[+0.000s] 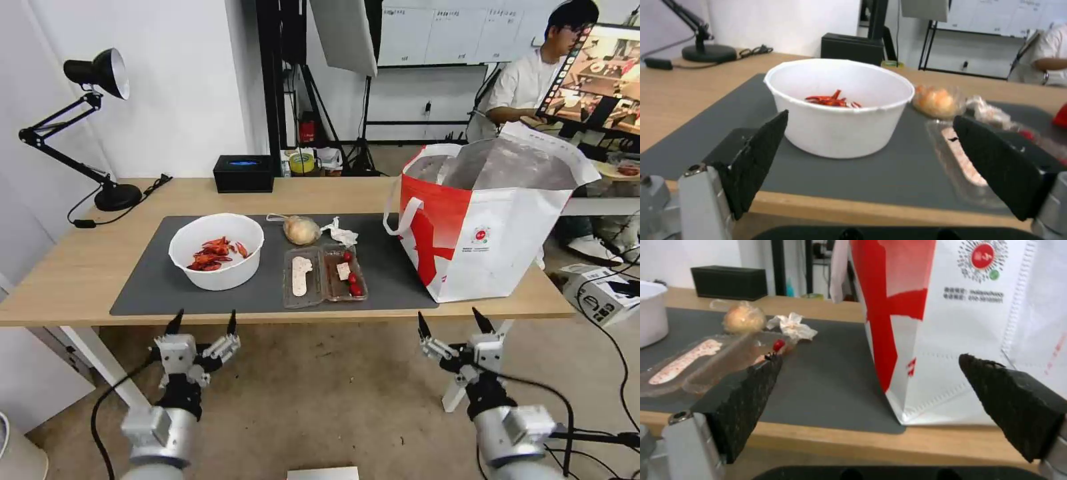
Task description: Pick up the trash from the table and place it into the takeout bag.
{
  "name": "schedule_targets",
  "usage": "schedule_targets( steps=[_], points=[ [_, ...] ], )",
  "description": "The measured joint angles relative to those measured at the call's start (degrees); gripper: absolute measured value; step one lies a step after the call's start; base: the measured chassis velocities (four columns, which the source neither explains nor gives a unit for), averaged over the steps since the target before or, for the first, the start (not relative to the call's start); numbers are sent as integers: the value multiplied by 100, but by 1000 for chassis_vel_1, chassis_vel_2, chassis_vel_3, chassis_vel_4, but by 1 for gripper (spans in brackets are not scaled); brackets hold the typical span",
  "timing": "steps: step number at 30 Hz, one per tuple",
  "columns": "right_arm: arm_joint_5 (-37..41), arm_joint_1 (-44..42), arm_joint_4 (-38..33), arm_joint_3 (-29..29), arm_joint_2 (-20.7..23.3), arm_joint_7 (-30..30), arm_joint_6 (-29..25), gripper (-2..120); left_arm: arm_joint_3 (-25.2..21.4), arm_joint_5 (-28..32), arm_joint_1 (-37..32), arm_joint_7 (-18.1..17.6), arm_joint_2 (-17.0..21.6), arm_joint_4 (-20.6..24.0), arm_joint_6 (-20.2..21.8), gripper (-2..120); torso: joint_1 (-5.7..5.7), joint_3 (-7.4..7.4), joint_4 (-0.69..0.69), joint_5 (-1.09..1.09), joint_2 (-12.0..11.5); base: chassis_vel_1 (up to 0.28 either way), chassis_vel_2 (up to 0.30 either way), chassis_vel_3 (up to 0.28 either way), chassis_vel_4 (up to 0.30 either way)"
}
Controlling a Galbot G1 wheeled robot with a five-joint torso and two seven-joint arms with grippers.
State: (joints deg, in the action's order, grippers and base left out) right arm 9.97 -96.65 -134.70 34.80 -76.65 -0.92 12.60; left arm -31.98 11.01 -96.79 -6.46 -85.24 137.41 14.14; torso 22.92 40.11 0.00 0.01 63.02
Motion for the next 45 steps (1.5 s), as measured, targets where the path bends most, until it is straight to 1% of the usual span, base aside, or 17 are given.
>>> schedule_targets(
  steps=[2, 3, 4, 6, 7, 11, 16, 17, 18, 22, 23, 25, 26, 28, 30, 37, 45],
  points=[
    [326, 216, -98, 109, 300, -35, 417, 100, -19, 303, 176, -179, 23, 159, 386, 100, 0, 0, -1, 1, 0, 0, 0, 0, 0],
    [585, 385, -178, 196, 541, -60, 747, 100, -52, 497, 181, -231, 76, 183, 451, 100, 0, 0, 0, 1, 0, 0, 0, 0, 0],
    [585, 385, -178, 196, 541, -60, 747, 100, -52, 497, 181, -231, 76, 183, 451, 100, 0, 0, 0, 1, 0, 0, 0, 0, 0],
    [817, 583, -227, 200, 802, -80, 1095, 100, -37, 613, 157, -251, 92, 161, 452, 100, 0, 0, 3, -5, 0, 0, 0, 0, 0],
    [825, 589, -175, 72, 793, -91, 1154, 100, 0, 688, 148, -257, 93, 124, 453, 100, 0, 0, 0, 4, 0, 0, 0, 0, 0],
    [821, 597, -152, 29, 780, -88, 1163, 100, 59, 842, 154, -271, 111, 72, 455, 100, 0, 0, 1, 0, 0, 0, 0, 0, 0],
    [821, 572, -105, 21, 777, -83, 1173, 100, 366, 1635, 429, -657, 307, -192, 231, 100, 0, 0, 0, -1, 0, 0, 0, 0, 0],
    [821, 562, -95, 22, 778, -75, 1173, 100, 502, 1936, 580, -810, 385, -283, 151, 100, 0, 0, 0, -1, 0, 0, 0, 0, 0],
    [821, 562, -95, 22, 778, -75, 1173, 100, 502, 1936, 580, -810, 385, -283, 151, 100, 0, 0, 0, -1, 0, 0, 0, 0, 0],
    [810, 561, -68, 29, 810, -51, 1167, 100, 1134, 3282, 1072, -1548, 497, -391, 101, 100, 0, 0, -1, -1, 0, 0, 0, 0, 0],
    [810, 561, -68, 29, 810, -51, 1167, 100, 1134, 3282, 1072, -1548, 497, -391, 101, 100, 0, 0, -1, -1, 0, 0, 0, 0, 0],
    [804, 570, -56, 37, 836, -28, 1160, 100, 1482, 3924, 1263, -2000, 480, -388, 97, 100, 0, 0, 0, 1, 0, 0, 0, 0, 0],
    [804, 570, -56, 37, 836, -28, 1160, 100, 1482, 3924, 1263, -2000, 480, -388, 97, 100, 0, 0, 0, 1, 0, 0, 0, 0, 0],
    [803, 558, -53, 88, 873, -4, 1153, 100, 1911, 4413, 1448, -2446, 406, -427, 45, 100, 0, 0, -1, 0, 0, 0, 0, 0, 0],
    [802, 542, -49, 122, 893, 8, 1144, 100, 2227, 4674, 1549, -2704, 300, -529, -153, 100, 0, 0, -1, 1, 0, 0, 0, 0, 0],
    [785, 491, -14, 123, 840, 45, 1098, 100, 2550, 4979, 1708, -3065, -103, -808, -324, 100, 0, 0, 0, 0, 0, 0, 0, 0, 0],
    [650, 473, 17, 34, 568, 112, 1092, 100, 2752, 4970, 1793, -3062, -316, -1048, -400, 100, 0, 0, 0, 0, 0, 0, 0, 0, 0]
  ],
)
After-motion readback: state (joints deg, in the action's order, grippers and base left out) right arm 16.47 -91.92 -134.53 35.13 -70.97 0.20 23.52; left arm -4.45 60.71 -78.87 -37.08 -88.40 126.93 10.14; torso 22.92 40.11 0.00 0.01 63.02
